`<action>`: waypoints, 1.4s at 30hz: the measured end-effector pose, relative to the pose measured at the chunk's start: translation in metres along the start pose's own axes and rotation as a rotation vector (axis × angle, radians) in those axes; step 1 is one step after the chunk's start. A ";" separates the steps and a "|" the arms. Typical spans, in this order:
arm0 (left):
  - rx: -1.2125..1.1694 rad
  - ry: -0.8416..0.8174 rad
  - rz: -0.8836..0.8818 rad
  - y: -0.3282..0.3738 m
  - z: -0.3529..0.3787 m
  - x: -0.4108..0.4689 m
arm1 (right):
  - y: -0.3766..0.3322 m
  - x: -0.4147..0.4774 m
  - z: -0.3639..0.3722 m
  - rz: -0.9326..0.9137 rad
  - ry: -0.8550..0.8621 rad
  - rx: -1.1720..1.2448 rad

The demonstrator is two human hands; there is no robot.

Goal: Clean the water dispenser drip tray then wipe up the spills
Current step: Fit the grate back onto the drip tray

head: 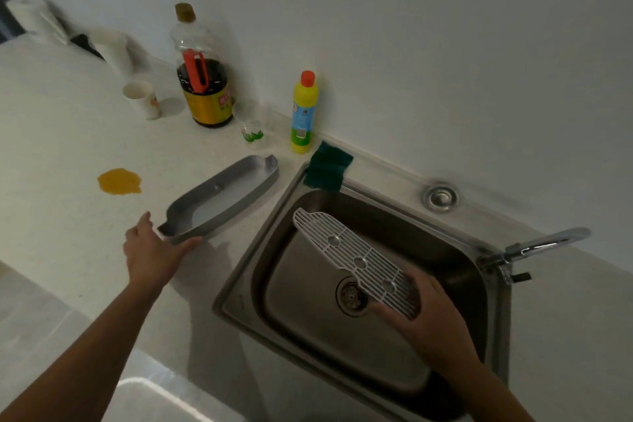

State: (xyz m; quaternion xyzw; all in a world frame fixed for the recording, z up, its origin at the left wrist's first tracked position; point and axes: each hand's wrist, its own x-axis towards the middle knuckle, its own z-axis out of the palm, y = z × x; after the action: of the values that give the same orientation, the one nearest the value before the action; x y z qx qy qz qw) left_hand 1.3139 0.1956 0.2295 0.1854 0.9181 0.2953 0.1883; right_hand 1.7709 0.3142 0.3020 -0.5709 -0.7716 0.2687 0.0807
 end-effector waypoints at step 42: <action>-0.636 -0.847 0.849 0.121 0.006 -0.143 | -0.012 -0.046 -0.121 -0.339 -0.024 -0.443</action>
State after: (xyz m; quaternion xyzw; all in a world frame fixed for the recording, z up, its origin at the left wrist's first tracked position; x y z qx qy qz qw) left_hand 1.4677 0.2254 0.3331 0.5650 0.4814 0.5012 0.4448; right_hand 1.8284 0.3078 0.4187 -0.4342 -0.8969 0.0826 -0.0114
